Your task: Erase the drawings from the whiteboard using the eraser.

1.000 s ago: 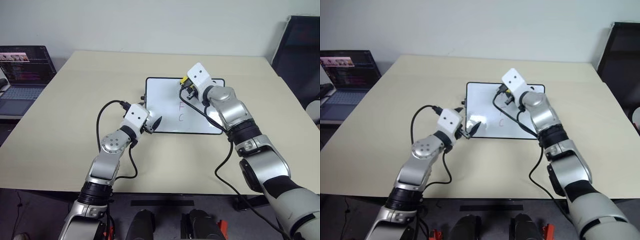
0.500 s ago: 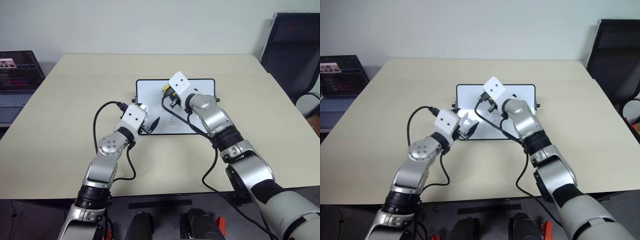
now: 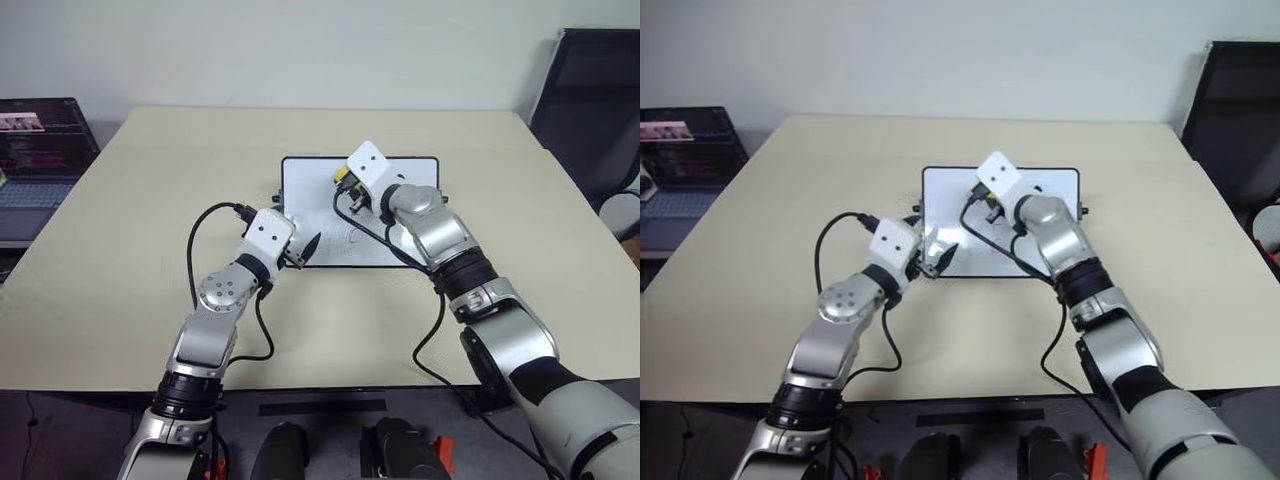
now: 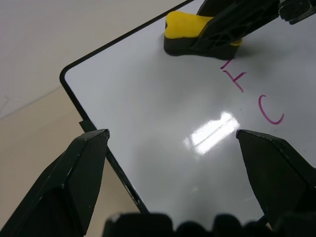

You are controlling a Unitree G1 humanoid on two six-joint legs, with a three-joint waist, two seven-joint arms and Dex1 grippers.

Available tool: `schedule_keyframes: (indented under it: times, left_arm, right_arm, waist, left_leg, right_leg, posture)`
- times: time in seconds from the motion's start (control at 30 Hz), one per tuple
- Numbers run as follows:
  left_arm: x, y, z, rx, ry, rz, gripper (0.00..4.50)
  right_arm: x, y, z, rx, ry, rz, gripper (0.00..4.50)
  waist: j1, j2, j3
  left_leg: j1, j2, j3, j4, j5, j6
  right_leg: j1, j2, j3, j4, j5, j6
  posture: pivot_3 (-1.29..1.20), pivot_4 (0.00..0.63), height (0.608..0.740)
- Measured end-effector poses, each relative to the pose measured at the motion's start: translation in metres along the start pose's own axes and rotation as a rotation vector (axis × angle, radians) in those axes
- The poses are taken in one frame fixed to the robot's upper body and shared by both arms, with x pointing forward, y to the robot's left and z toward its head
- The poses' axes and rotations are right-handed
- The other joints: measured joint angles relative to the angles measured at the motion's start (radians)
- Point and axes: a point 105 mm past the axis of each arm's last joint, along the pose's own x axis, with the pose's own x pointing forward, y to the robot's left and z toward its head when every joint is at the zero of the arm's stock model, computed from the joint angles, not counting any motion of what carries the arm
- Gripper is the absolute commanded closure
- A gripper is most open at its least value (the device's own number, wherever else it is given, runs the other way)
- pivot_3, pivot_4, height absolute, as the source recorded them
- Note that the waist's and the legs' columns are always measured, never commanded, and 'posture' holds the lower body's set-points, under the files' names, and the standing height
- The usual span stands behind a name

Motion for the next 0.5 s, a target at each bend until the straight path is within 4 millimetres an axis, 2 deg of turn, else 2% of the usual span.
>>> schedule_keyframes:
  times: [0.17, 0.33, 0.5]
  left_arm:
    - [0.003, -0.003, 0.000, 0.003, -0.006, -0.018, 0.00]
    - [0.003, -0.002, 0.001, 0.005, -0.009, -0.019, 0.00]
    - [0.003, -0.002, 0.001, 0.007, -0.007, -0.018, 0.00]
  right_arm:
    - [-0.008, -0.026, -0.007, -0.012, 0.019, -0.060, 3.53]
    - [-0.008, -0.027, -0.007, -0.014, 0.016, -0.062, 3.53]
    - [-0.004, -0.019, -0.004, 0.004, 0.005, -0.061, 3.53]
  waist:
    - [0.010, 0.000, 0.000]
    - [0.010, 0.000, 0.000]
    - [0.004, 0.000, 0.000]
  left_leg:
    - [0.000, 0.001, 0.000, 0.000, 0.000, 0.000]
    - [0.000, 0.001, 0.000, -0.001, 0.000, 0.000]
    - [0.000, 0.001, 0.000, 0.000, 0.000, 0.000]
  right_leg:
    - [0.000, 0.000, 0.000, 0.000, 0.000, 0.000]
    - [0.000, 0.000, 0.000, 0.000, 0.000, 0.000]
    - [0.000, 0.000, 0.001, 0.000, 0.000, 0.000]
  posture:
    - [0.00, 0.150, 0.740]
    - [0.00, 0.150, 0.740]
    - [0.00, 0.150, 0.740]
